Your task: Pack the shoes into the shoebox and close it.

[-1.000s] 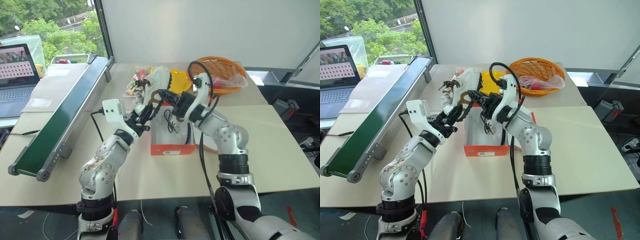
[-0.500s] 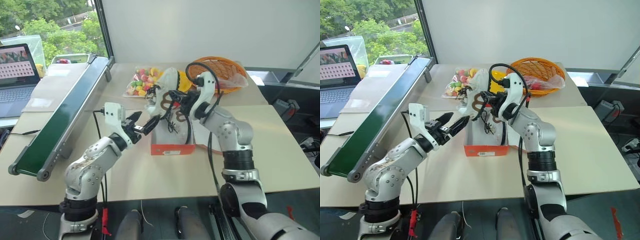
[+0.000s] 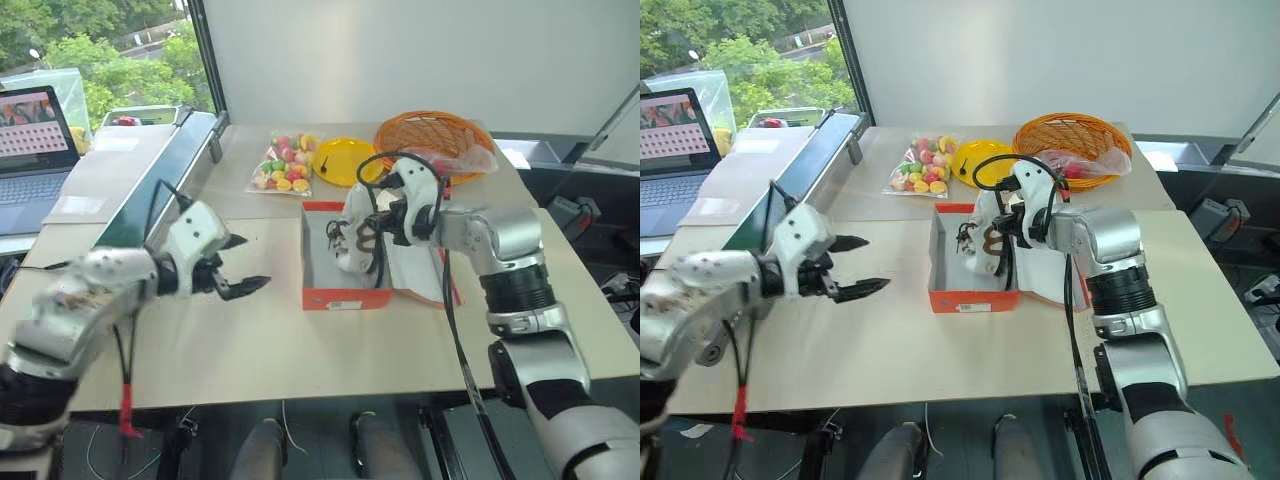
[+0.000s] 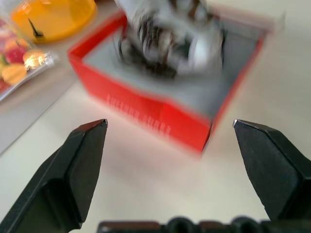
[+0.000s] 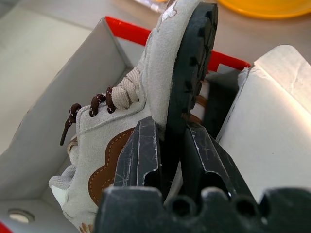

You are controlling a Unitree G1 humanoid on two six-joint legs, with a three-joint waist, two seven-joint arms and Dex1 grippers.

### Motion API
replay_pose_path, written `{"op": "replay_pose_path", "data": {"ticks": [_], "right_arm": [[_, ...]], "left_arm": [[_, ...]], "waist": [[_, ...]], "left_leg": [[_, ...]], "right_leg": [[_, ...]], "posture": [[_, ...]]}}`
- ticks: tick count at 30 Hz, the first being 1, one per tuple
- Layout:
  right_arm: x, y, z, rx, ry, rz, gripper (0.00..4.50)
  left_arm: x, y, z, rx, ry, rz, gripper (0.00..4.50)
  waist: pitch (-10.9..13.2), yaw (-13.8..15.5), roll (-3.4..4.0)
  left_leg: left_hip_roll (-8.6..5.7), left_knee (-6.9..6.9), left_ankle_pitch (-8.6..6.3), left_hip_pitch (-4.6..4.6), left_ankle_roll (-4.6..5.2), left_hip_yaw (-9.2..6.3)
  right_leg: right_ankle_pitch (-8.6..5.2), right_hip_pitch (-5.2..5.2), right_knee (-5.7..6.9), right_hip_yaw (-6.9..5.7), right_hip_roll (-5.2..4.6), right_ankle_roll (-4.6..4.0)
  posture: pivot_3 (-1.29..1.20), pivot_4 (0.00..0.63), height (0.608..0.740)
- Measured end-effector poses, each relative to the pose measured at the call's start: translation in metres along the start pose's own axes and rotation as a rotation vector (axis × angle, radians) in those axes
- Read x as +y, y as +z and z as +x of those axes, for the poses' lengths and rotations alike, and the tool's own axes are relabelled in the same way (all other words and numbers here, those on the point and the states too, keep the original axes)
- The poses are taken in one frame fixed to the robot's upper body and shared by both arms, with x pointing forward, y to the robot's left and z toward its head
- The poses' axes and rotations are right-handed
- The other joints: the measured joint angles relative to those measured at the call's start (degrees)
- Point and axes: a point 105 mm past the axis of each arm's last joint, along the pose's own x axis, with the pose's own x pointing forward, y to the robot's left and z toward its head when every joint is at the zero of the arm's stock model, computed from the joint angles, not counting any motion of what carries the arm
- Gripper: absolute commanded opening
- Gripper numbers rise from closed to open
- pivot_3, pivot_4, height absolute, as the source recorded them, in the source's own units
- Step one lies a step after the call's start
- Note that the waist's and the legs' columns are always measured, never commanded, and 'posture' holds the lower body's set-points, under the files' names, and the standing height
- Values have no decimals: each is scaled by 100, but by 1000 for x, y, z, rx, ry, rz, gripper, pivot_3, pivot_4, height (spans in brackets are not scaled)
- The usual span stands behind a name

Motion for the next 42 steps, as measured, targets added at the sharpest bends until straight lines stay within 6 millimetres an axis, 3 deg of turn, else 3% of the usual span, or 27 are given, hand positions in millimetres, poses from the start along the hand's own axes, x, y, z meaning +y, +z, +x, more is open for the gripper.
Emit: {"op": "replay_pose_path", "data": {"ticks": [5,12,24,34,35,42], "right_arm": [[6,1,4,57,36,-41,250],[22,33,1,64,94,-135,250],[31,-13,26,234,137,-228,250],[43,-26,49,251,186,-263,250],[44,-28,51,251,194,-267,1227],[44,-28,51,261,211,-273,3485]], "left_arm": [[-3,7,-3,39,-76,22,4452],[-17,1,10,43,-133,-25,4452],[-21,-7,11,58,-118,-53,4452],[-17,-5,9,55,-74,-35,4452],[-19,-7,8,60,-77,-38,4500],[-24,-8,6,71,-86,-44,4500]], "waist": [[4,-15,1],[15,-25,9],[16,-14,9],[15,-21,9],[15,-23,9],[15,-16,9]], "left_leg": [[0,-1,0,-6,0,0],[2,0,0,-11,0,-3],[0,2,0,-13,0,-2],[1,2,0,-1,0,-2],[0,2,0,0,0,-2],[1,3,0,11,-1,-2]], "right_leg": [[1,-4,-1,0,-1,0],[1,-11,2,0,1,-1],[2,-15,4,0,-1,-2],[3,-7,8,2,0,-3],[3,-5,9,2,-1,-3],[3,4,13,2,0,-3]], "posture": [[0,150,740],[0,150,740],[0,150,740],[0,150,740],[0,150,740],[0,150,740]]}}
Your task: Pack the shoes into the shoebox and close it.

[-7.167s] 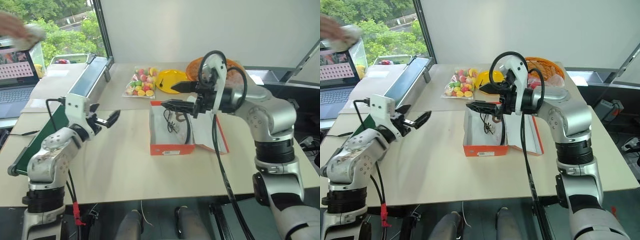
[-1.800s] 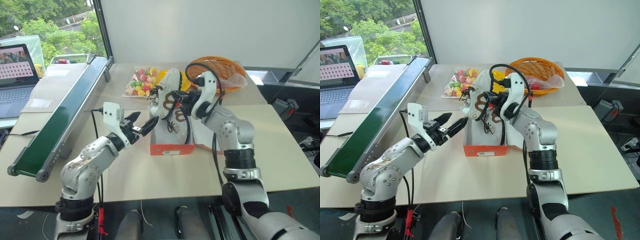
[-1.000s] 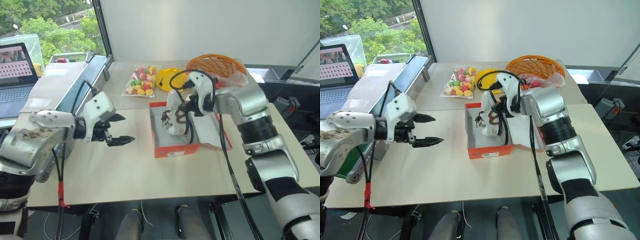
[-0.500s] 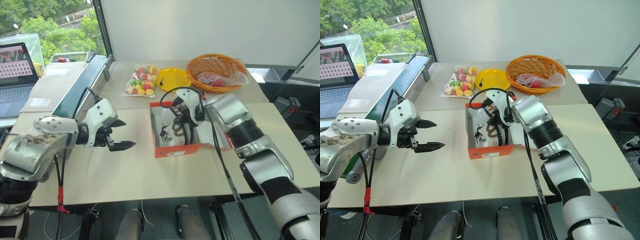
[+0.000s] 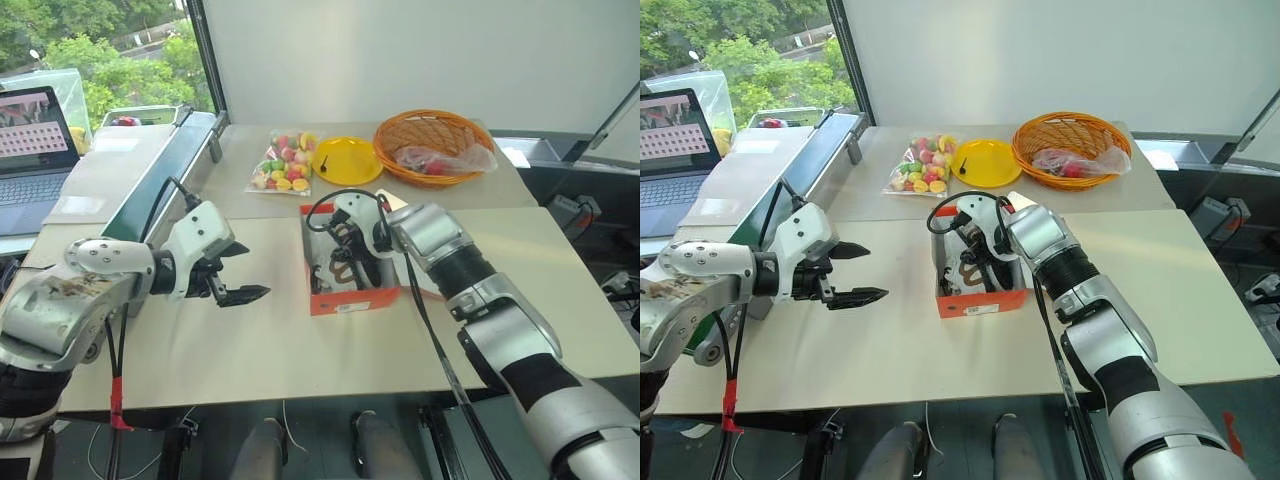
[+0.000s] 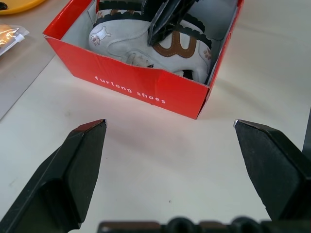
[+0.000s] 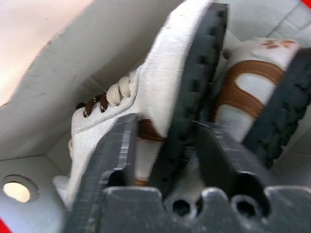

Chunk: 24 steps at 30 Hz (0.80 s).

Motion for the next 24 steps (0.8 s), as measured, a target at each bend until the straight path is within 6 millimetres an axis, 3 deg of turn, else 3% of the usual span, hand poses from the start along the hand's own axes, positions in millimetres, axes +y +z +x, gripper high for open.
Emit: {"op": "replay_pose_path", "data": {"ticks": [3,7,12,15,17,19,22,24], "right_arm": [[-2,0,-4,0,2,26,4459],[-16,12,-29,-35,-42,73,4459],[-21,52,-90,-201,-58,129,4459],[-19,53,-113,-260,-43,184,4459],[-21,42,-129,-312,-58,190,4459],[-25,18,-138,-328,-86,197,4459],[-21,-30,-136,-302,-92,238,4459],[-9,-52,-134,-299,-31,281,4459]], "left_arm": [[0,-1,0,4,-2,-6,4500],[0,3,0,-4,-11,-1,4500],[-3,13,-1,-36,-51,14,4500],[-3,19,-1,-50,-70,20,4500],[1,29,-2,-79,-72,35,4500],[7,39,-5,-105,-62,41,4500],[10,45,-6,-125,-73,38,4500],[10,45,-5,-129,-87,33,4500]], "waist": [[0,0,0],[1,12,1],[1,15,1],[1,17,1],[1,57,0],[0,95,-1],[-1,91,-2],[0,63,-2]], "left_leg": [[0,0,0,-5,0,0],[-1,2,0,-28,0,-1],[-1,1,0,-33,0,-3],[-1,2,0,-31,0,-3],[-1,4,0,-32,0,-10],[-7,7,0,-32,1,-11],[-14,14,-1,-33,1,-5],[-13,14,-1,-31,2,-3]], "right_leg": [[0,-5,-1,0,0,0],[1,-26,0,-1,-2,-1],[1,-30,0,-3,-2,-1],[1,-27,1,-3,-1,-1],[0,-16,-5,-10,-1,1],[-1,-5,-14,-13,-6,5],[-1,-4,-12,-6,-15,13],[-1,-5,-10,-3,-13,13]], "posture": [[0,150,740],[0,150,740],[0,150,740],[0,150,740],[0,150,740],[0,150,740],[0,150,740],[0,150,740]]}}
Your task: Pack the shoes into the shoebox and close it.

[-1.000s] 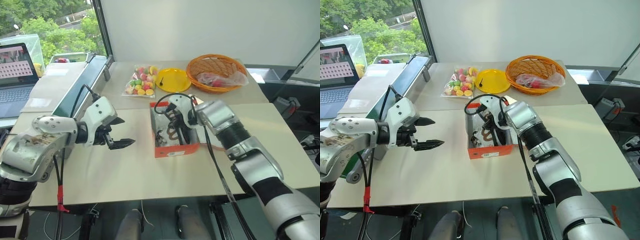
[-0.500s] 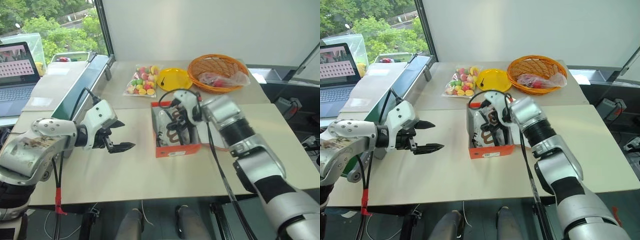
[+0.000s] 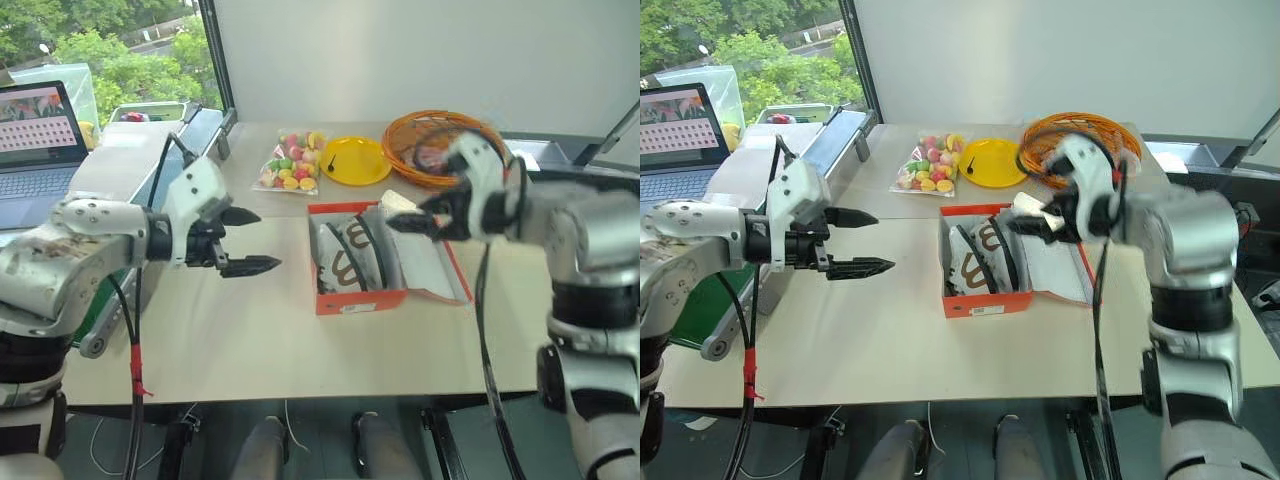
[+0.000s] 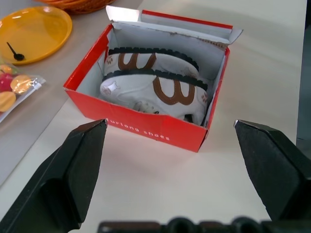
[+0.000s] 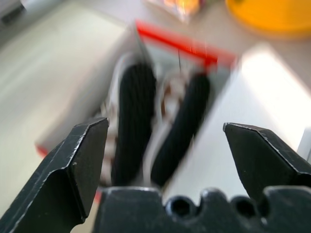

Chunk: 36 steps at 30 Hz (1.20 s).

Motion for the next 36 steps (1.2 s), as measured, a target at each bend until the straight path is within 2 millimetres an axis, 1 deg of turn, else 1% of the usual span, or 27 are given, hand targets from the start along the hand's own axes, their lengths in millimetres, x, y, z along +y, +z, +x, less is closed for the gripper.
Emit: {"op": "replay_pose_path", "data": {"ticks": [1,3,6,7,9,12,14,15,17,18,20,22,24,25,26,28,30,34,36], "right_arm": [[2,-12,-7,-4,24,33,4459],[1,-25,-22,-13,22,63,4459],[-2,-37,-40,-49,-2,108,4459],[-2,-39,-42,-53,-4,113,4459],[-3,-45,-46,-63,-40,125,4459],[-7,-58,-44,-80,-96,162,4459],[-9,-73,-39,-103,-131,198,3951],[-9,-86,-33,-112,-153,231,3738],[-10,-102,-25,-103,-176,262,3053],[-10,-104,-23,-104,-181,263,2720],[-12,-102,-20,-137,-198,253,2039],[-13,-102,-17,-166,-212,250,1251],[-12,-112,-13,-164,-219,272,643],[-11,-122,-9,-155,-222,298,248],[-9,-129,-6,-146,-222,319,8],[-6,-137,-4,-144,-219,348,8],[-4,-138,-4,-152,-214,361,8],[-2,-148,-5,-159,-235,395,8],[-3,-147,-4,-180,-246,402,8]], "left_arm": [[0,1,1,-3,-7,-1,4500],[2,3,2,-8,-15,-4,4500],[4,6,2,-15,-26,1,4500],[5,7,2,-17,-27,5,4500],[5,9,4,-19,-39,8,4500],[6,14,6,-35,-50,9,4500],[8,16,7,-40,-53,10,4500],[8,17,8,-42,-57,13,4500],[9,18,8,-38,-59,14,4500],[9,17,8,-35,-60,13,4500],[10,17,9,-31,-64,10,4500],[11,20,9,-33,-66,17,4500],[11,22,8,-35,-65,26,4500],[11,23,8,-34,-67,29,4500],[12,23,7,-31,-66,30,4500],[11,22,6,-24,-70,29,4500],[10,22,5,-21,-82,31,4500],[9,21,-1,-2,-102,39,4500],[8,24,-1,-6,-111,44,4500]], "waist": [[0,-21,1],[0,-46,1],[0,-57,0],[0,-52,0],[0,-45,0],[0,-35,0],[-2,-24,-3],[-1,-23,-2],[-1,-31,-1],[-1,-44,-1],[-1,-55,-1],[-1,-41,-1],[-1,-36,-1],[-1,-35,-1],[-1,-35,-1],[-1,-35,-1],[-1,-43,-1],[-2,-44,0],[-2,-43,-1]], "left_leg": [[1,0,0,1,0,0],[3,0,0,8,0,3],[6,0,0,25,1,10],[8,0,0,27,1,8],[9,0,0,29,0,9],[9,1,0,28,0,9],[10,0,0,26,0,6],[7,-1,0,23,0,8],[2,1,0,23,0,11],[2,2,0,25,0,16],[5,2,0,31,0,16],[12,0,0,33,0,13],[13,-1,0,32,0,11],[11,-1,0,30,0,12],[9,0,0,28,0,14],[7,1,0,29,0,14],[9,1,0,33,0,14],[13,0,0,34,0,14],[13,2,0,33,0,14]], "right_leg": [[0,0,3,1,2,0],[-1,4,7,4,4,0],[-4,16,8,10,7,5],[-24,19,8,9,9,38],[-28,21,8,10,10,45],[-28,22,9,11,9,44],[-28,20,8,9,11,44],[-27,16,9,12,8,42],[-25,16,9,16,2,40],[-23,16,10,20,2,38],[-27,19,11,21,6,45],[-29,20,13,18,13,46],[-29,20,12,16,14,45],[-29,19,12,17,11,45],[-27,18,11,19,9,42],[-26,19,11,19,8,41],[-27,20,14,20,10,43],[-30,19,15,20,14,45],[-29,21,14,20,14,45]], "posture": [[0,150,740],[0,150,740],[0,150,740],[0,150,740],[0,150,740],[0,150,740],[0,150,740],[0,150,740],[0,150,740],[0,150,740],[0,150,740],[0,150,740],[0,150,740],[0,150,740],[0,150,740],[0,150,740],[0,150,740],[0,150,740],[0,150,740]]}}
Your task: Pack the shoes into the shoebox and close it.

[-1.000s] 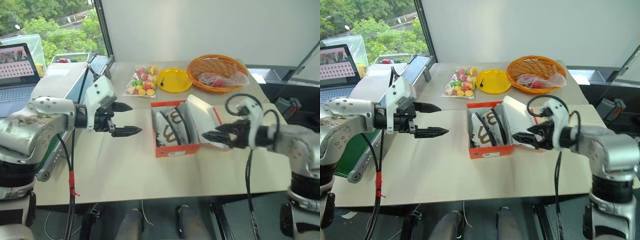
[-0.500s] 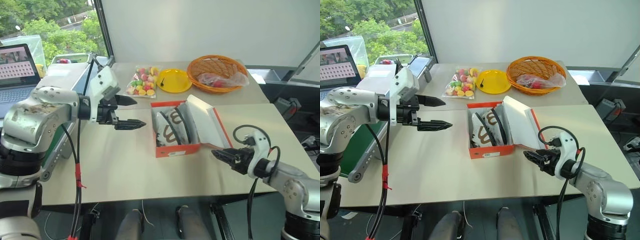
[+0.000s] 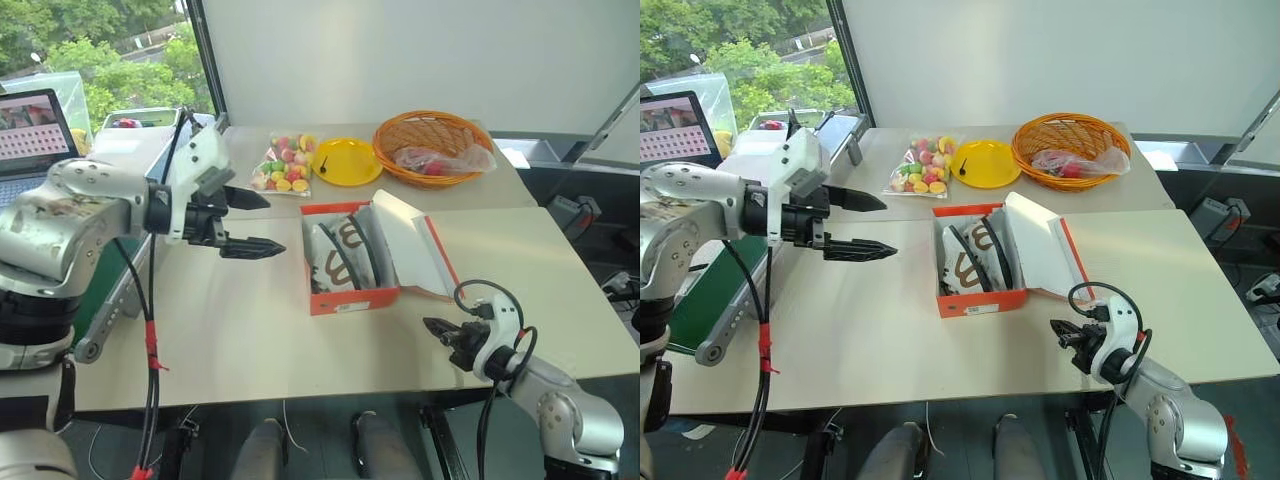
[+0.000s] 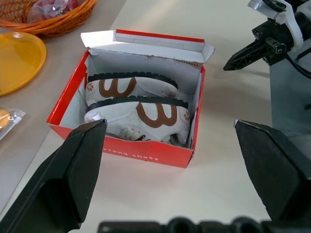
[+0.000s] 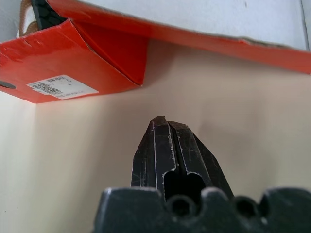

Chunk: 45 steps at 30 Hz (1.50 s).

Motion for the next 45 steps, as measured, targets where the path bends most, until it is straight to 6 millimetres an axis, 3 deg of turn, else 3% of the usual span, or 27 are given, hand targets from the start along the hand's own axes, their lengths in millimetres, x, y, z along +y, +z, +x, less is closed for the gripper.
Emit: {"op": "replay_pose_path", "data": {"ticks": [5,16,22,27,31,35,39,45], "right_arm": [[-2,-1,20,-101,-8,89,8],[-13,1,53,-228,-32,174,8],[-16,8,54,-279,-32,181,8],[-9,30,49,-335,17,146,8],[11,68,45,-394,123,65,8],[40,85,44,-361,255,-10,8],[81,82,49,-251,425,-102,8],[105,57,59,-81,516,-227,8]], "left_arm": [[-4,19,0,-45,-42,44,4500],[-7,21,1,-68,-82,29,4500],[-7,20,-2,-60,-83,25,4500],[-7,22,-4,-69,-78,14,4500],[-8,22,-5,-74,-63,24,4500],[-7,20,-5,-74,-50,13,4500],[-9,18,-4,-75,-54,10,4500],[-10,21,-6,-92,-41,11,4500]], "waist": [[0,-2,1],[-1,-9,5],[-1,-8,5],[0,-24,6],[0,-39,6],[0,-27,6],[0,-17,5],[0,0,5]], "left_leg": [[2,-1,0,4,0,0],[1,-2,0,10,0,0],[0,-1,0,9,0,0],[0,-1,0,9,0,1],[1,-2,0,12,0,1],[1,-1,0,10,0,1],[2,-1,0,9,0,0],[-1,2,0,4,0,0]], "right_leg": [[0,0,1,0,2,0],[5,1,10,4,3,-10],[14,0,10,5,3,-24],[12,-1,11,7,3,-22],[12,0,15,7,5,-21],[13,0,12,7,5,-23],[13,-1,12,6,5,-23],[12,-2,8,4,3,-20]], "posture": [[0,150,740],[0,150,740],[0,150,740],[0,150,740],[0,150,740],[0,150,740],[0,150,740],[0,150,740]]}}
